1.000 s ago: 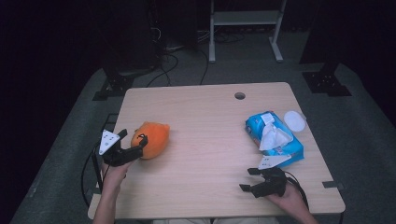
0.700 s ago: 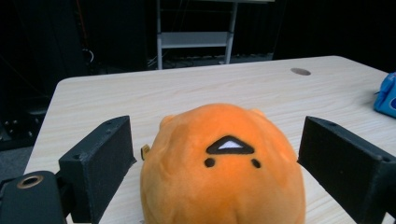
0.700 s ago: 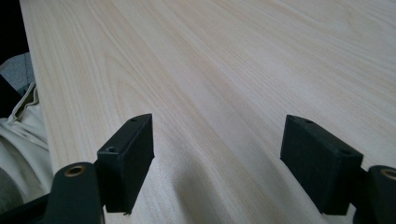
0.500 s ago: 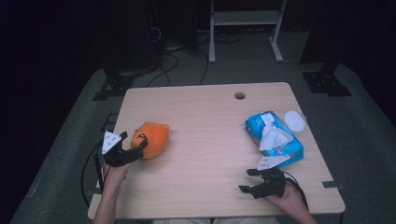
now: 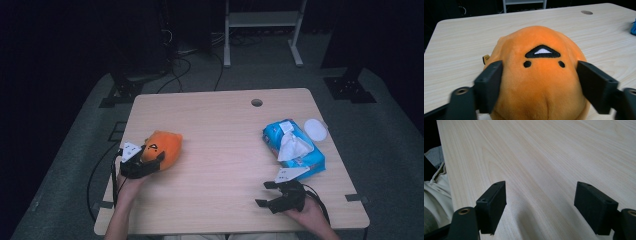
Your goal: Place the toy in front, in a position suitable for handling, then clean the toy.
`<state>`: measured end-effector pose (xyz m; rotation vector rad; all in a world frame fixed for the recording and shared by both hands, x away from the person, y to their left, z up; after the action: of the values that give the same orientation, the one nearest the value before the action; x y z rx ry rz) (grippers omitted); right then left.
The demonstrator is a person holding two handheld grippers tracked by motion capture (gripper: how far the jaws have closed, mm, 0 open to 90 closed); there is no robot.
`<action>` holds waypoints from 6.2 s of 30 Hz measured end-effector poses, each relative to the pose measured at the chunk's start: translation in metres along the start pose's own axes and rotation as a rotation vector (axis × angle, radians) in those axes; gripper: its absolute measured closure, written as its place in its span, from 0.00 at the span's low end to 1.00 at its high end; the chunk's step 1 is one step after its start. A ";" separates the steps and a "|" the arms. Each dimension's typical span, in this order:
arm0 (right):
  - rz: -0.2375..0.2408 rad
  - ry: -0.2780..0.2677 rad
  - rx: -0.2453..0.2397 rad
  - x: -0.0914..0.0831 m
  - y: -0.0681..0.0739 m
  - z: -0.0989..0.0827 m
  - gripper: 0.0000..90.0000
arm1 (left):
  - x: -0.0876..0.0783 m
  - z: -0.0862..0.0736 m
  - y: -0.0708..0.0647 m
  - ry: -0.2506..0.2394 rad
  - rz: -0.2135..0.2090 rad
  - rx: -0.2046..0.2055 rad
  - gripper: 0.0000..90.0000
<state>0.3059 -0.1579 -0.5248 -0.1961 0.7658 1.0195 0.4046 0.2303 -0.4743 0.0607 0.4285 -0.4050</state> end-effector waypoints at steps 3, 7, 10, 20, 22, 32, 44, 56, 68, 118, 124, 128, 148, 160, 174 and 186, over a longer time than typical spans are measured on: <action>0.001 0.001 -0.001 0.000 0.001 0.000 0.27 | 0.000 -0.001 0.001 0.008 0.009 0.004 0.37; 0.000 0.003 -0.002 0.000 0.001 0.000 0.28 | -0.001 -0.002 0.003 0.010 0.024 0.008 0.50; 0.001 0.004 -0.002 0.000 0.001 0.000 0.28 | -0.001 0.000 0.002 0.001 0.027 0.014 0.53; 0.002 0.002 -0.002 0.000 0.001 0.000 0.28 | -0.013 0.012 0.008 -0.097 -0.007 -0.099 0.60; 0.003 0.003 -0.006 0.000 0.001 0.000 0.28 | -0.015 0.015 0.009 -0.120 -0.014 -0.119 0.60; -0.001 -0.003 0.002 0.000 -0.001 0.000 0.28 | -0.024 0.037 -0.024 -0.181 -0.119 -0.115 0.60; -0.009 -0.013 0.005 -0.004 -0.002 0.002 0.28 | -0.017 0.041 -0.089 -0.154 -0.262 -0.027 0.60; -0.019 -0.022 0.006 -0.007 -0.005 0.003 0.28 | -0.005 0.029 -0.141 -0.101 -0.350 0.057 0.60; -0.035 -0.034 0.006 -0.012 -0.007 0.004 0.28 | -0.003 0.022 -0.176 -0.084 -0.428 0.105 0.60; -0.316 -0.272 -0.025 -0.085 -0.042 0.028 0.28 | 0.004 0.013 -0.184 -0.048 -0.507 0.148 0.17; -0.340 -0.317 0.021 -0.104 -0.057 0.030 0.28 | 0.002 0.014 -0.184 -0.056 -0.506 0.153 0.16; -0.360 -0.327 0.029 -0.112 -0.063 0.032 0.28 | -0.001 0.013 -0.186 -0.059 -0.510 0.166 0.16; -0.486 -0.235 0.080 -0.116 -0.129 0.057 0.28 | -0.005 0.013 -0.178 -0.068 -0.509 0.201 0.14; -0.534 -0.061 0.102 -0.075 -0.147 0.043 0.48 | -0.001 0.005 -0.183 -0.044 -0.515 0.239 0.14; -0.468 -0.162 0.182 -0.082 -0.147 0.034 0.95 | 0.002 0.004 -0.182 -0.037 -0.517 0.246 0.14; -0.355 -0.226 0.050 -0.104 -0.091 0.064 0.97 | 0.001 0.000 -0.184 -0.024 -0.520 0.266 0.14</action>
<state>0.3813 -0.2474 -0.4272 -0.1638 0.5264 0.6707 0.3330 0.0607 -0.4698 0.2046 0.3618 -0.9728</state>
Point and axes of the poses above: each handheld gripper's, and its own axes: x roughly forward along the jaws, z roughly out of its top, y roughly to its left, the point moved 8 cm from there along x, roughly forward along the jaws
